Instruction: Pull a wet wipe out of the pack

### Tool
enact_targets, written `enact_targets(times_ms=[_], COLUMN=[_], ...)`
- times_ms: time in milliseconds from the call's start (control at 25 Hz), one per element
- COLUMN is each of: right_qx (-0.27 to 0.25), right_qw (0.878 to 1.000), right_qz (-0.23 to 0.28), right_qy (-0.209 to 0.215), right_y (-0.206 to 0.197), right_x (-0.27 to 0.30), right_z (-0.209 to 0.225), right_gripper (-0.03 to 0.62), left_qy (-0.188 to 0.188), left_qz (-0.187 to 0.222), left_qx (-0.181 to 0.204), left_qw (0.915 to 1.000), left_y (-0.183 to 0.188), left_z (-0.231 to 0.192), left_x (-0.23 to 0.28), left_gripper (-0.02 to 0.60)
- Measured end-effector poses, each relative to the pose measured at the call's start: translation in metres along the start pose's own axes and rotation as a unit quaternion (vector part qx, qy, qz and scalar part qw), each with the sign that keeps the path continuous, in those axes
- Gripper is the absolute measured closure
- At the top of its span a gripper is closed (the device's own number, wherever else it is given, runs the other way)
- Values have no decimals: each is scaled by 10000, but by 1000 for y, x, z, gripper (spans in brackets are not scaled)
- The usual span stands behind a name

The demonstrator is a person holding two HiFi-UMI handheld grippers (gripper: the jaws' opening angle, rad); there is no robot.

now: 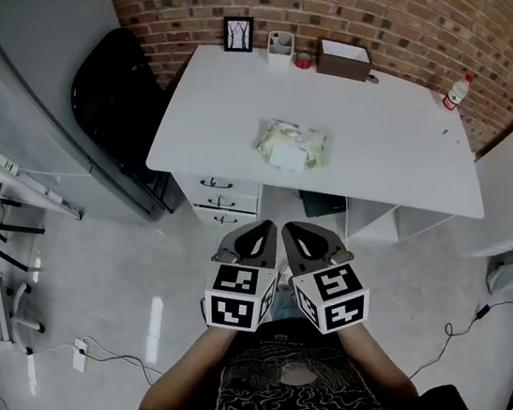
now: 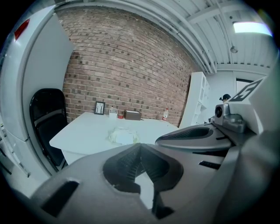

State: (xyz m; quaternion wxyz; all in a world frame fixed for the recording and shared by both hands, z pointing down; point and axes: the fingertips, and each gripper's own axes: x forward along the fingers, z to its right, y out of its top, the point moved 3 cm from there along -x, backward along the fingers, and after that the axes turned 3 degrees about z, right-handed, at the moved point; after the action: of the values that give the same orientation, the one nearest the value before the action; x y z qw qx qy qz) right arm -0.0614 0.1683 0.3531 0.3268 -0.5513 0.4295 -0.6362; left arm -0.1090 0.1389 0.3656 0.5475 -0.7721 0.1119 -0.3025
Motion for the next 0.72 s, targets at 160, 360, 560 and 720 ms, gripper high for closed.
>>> enact_targets(times_ms=[160,360,560,720], right_qx=[66,143,169,171], right_qw=[10000,9999,9998,9998], right_qz=[47,68,19,-10], right_qy=[-45,-53,-65,-61], right_y=[2,3,7,12], right_x=[7,19,33,47], right_z=[8,23,43,60], right_gripper=[576,576,576,576], left_qy=[-46,-73,-95,-106], left_qz=[-54,-104,-145,-170], left_qx=[54,114,94,78], left_qw=[10000,9999,9998,9998], left_y=[2,6,14,20], left_z=[-3,-7,-11,-15], left_x=[9,27,50,71], left_gripper=[569,569,569,569])
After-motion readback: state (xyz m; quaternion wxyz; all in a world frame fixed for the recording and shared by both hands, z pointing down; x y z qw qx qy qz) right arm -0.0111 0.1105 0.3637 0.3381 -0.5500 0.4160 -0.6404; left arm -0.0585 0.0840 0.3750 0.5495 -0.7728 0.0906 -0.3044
